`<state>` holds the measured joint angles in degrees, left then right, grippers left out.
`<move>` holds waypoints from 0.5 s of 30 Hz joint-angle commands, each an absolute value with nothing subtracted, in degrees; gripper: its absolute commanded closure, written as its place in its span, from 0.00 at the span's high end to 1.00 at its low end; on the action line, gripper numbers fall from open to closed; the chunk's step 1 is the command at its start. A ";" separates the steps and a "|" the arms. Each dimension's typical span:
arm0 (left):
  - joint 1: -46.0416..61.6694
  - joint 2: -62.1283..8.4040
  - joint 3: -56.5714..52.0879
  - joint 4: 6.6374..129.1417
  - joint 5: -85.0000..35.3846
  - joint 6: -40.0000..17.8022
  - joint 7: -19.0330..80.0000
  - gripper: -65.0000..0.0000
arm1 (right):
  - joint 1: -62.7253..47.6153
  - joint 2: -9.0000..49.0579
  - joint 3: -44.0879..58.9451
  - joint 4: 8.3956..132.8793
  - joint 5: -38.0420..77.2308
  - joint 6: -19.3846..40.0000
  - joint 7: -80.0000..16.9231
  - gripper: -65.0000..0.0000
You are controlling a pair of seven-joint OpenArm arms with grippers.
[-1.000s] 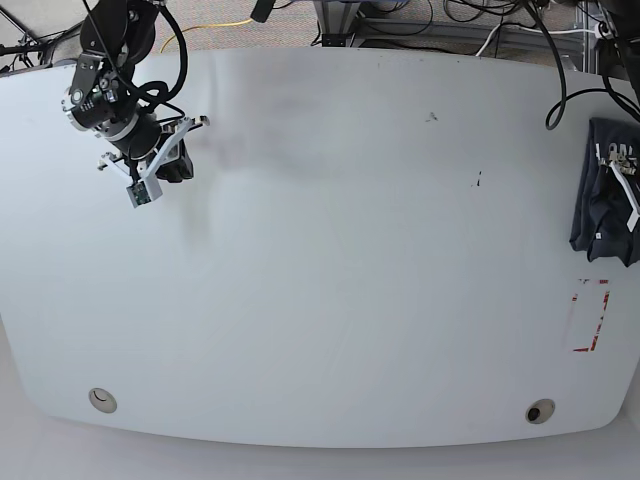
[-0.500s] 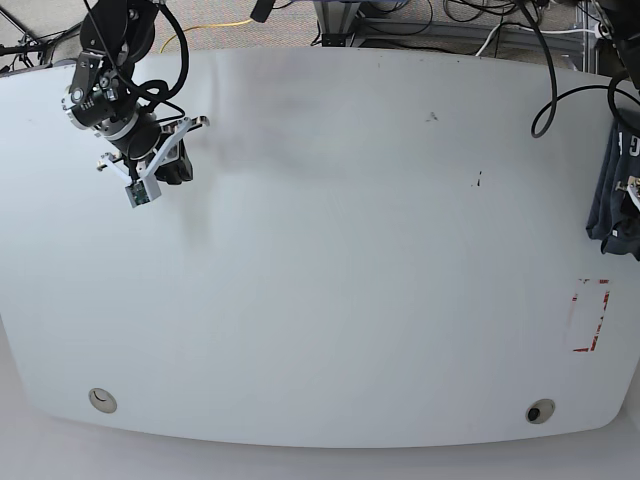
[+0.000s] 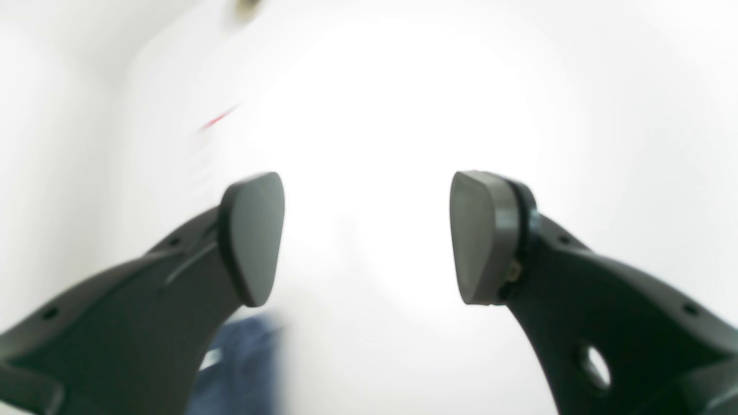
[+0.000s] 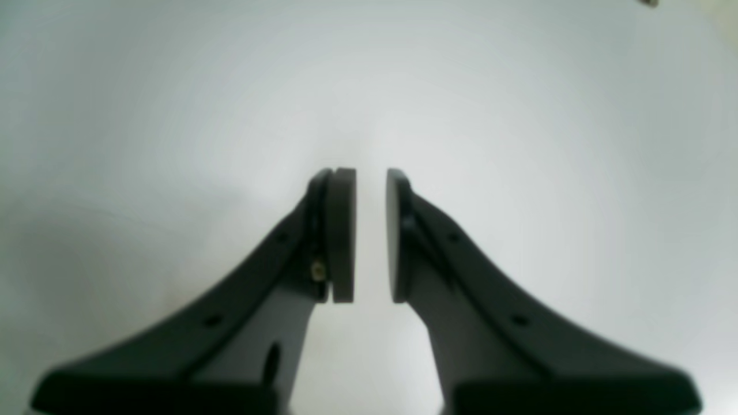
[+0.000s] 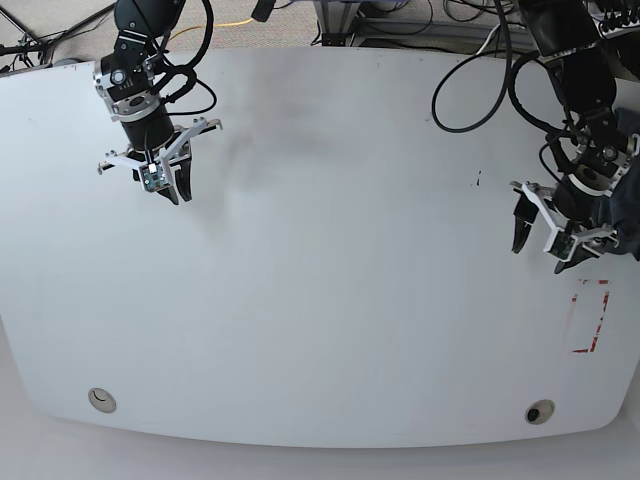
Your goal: Fold the T-shirt properly
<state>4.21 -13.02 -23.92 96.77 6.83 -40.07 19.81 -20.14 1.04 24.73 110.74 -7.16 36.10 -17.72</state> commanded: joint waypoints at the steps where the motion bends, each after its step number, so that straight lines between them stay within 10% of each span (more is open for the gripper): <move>1: 5.67 -10.86 -21.85 98.59 6.29 -36.00 14.29 0.63 | -21.23 0.84 26.86 109.76 -8.13 35.74 -10.59 0.13; 15: 34.33 -5.93 -12.26 100.35 6.29 -17.01 -15.08 0.63 | -36.88 0.66 32.04 104.92 3.38 34.07 -0.31 0.14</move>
